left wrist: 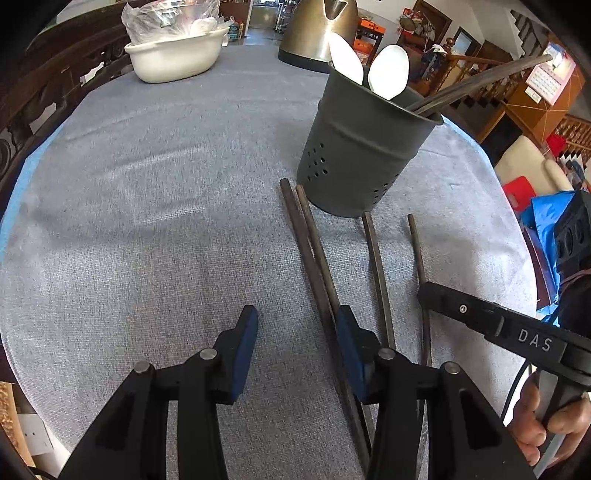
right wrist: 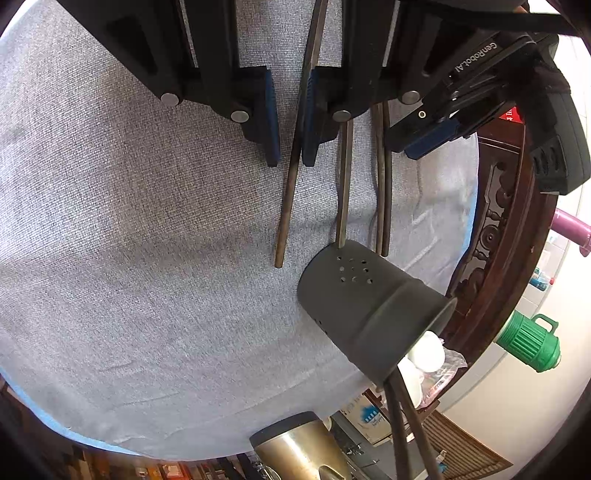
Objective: Organize utensils
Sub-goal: 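Close left tool on a dark chopstick while right tool grasps another chopstick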
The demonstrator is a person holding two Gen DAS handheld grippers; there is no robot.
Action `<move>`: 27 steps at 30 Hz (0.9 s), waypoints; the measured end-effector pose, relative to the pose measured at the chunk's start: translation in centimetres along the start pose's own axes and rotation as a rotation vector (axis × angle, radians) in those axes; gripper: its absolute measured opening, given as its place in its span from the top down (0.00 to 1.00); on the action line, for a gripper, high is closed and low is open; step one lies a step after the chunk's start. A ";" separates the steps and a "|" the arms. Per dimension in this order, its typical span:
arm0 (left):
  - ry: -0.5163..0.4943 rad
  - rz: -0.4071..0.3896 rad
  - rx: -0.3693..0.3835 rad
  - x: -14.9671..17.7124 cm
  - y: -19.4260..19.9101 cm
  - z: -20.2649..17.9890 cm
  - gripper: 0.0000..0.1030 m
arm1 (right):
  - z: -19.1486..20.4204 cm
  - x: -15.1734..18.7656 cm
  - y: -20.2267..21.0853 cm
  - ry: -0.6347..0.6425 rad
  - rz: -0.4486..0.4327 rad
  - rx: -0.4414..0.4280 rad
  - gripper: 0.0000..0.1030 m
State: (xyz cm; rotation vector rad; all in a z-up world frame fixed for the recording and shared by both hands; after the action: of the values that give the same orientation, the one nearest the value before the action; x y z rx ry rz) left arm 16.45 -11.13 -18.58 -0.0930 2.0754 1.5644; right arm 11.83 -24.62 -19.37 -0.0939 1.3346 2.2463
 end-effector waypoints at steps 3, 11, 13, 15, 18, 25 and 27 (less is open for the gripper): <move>0.016 0.006 0.004 -0.6 -0.2 0.2 0.56 | -0.1 0.0 0.0 -0.004 -0.002 -0.003 0.87; -0.021 0.013 -0.031 -0.1 -0.2 0.2 0.70 | 0.0 0.2 0.0 0.012 -0.004 0.009 0.87; -0.047 0.011 -0.049 0.2 0.0 0.1 0.75 | 0.0 0.2 0.1 0.022 0.000 0.016 0.87; -0.063 0.011 -0.041 0.6 0.3 0.3 0.77 | 0.2 0.4 0.1 0.038 0.004 0.028 0.88; -0.065 0.021 -0.018 1.3 0.8 1.0 0.79 | 0.3 0.5 0.1 0.053 0.016 0.046 0.91; -0.059 0.038 -0.005 1.8 1.3 1.7 0.79 | 0.4 0.5 0.2 0.082 0.069 0.049 0.90; -0.045 0.047 0.010 1.2 1.1 1.9 0.79 | 0.1 -0.1 0.2 0.033 0.076 0.030 0.87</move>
State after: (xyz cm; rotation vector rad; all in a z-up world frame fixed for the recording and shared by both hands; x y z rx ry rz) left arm 15.70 -8.69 -18.55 -0.0055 2.0647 1.5690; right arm 11.81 -24.70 -19.14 -0.0713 1.4107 2.2957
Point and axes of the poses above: each gripper's, at about its wrist camera, not at the fingertips, and y roughly against the way its jaws point, z to its left, x to its underside, the point moved 1 cm from there along -y, roughly the way its jaws point, and after that the axes turned 4 degrees about -y, right-handed, at the moved point
